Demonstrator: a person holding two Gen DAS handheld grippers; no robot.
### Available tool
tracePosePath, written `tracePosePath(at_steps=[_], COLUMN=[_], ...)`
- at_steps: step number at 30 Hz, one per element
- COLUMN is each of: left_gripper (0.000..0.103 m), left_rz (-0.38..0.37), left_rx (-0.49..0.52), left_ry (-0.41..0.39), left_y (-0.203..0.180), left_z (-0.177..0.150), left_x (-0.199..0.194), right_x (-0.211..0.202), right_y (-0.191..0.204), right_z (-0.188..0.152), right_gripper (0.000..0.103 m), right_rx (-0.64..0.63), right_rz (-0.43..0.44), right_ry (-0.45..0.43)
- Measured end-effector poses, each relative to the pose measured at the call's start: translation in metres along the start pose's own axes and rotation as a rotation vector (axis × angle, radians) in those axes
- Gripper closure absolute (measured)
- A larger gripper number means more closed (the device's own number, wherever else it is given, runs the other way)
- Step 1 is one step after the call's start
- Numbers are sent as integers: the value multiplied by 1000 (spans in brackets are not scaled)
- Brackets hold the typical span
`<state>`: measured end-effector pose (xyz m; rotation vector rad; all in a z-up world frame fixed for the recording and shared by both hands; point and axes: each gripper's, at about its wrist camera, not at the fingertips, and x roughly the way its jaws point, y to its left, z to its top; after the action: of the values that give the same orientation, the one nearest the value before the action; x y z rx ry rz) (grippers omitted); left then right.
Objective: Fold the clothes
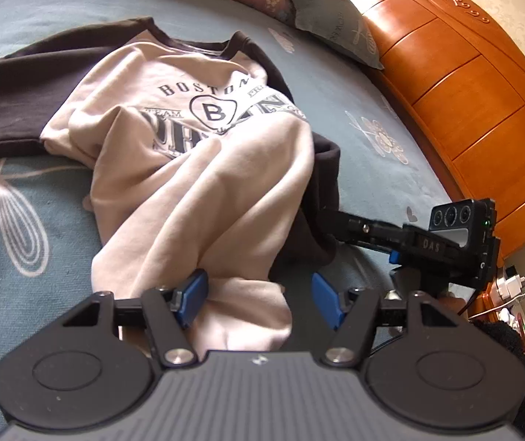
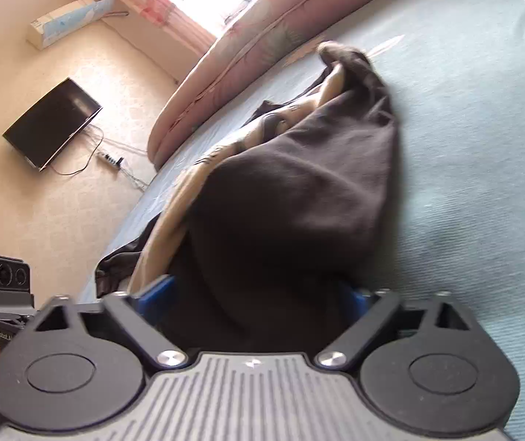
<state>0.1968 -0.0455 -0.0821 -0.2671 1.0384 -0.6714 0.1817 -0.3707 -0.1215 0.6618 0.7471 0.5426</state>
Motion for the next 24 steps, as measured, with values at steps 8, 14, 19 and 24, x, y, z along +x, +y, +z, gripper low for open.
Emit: tracePosePath(at_steps=[8,14,19,24], left_gripper=[38,38,37,34], left_rz=[36,49,50,62], left_rx=[0,3,5,31], left_ry=[9,12,14,24], left_y=[-5,-7,-7,-13], left_z=[-4,-7,-9,-8], left_x=[-1,-8,-11,-8], right_x=[-4,-2,-27,-57], right_y=[-17,27,47,51], right_z=[3,14,29,57], right_gripper=[90,87,88,94], right_rx=[138,-24,-183,-335], right_rz=[-115,-305,-419,-635], right_ry=[-8,48,48,34])
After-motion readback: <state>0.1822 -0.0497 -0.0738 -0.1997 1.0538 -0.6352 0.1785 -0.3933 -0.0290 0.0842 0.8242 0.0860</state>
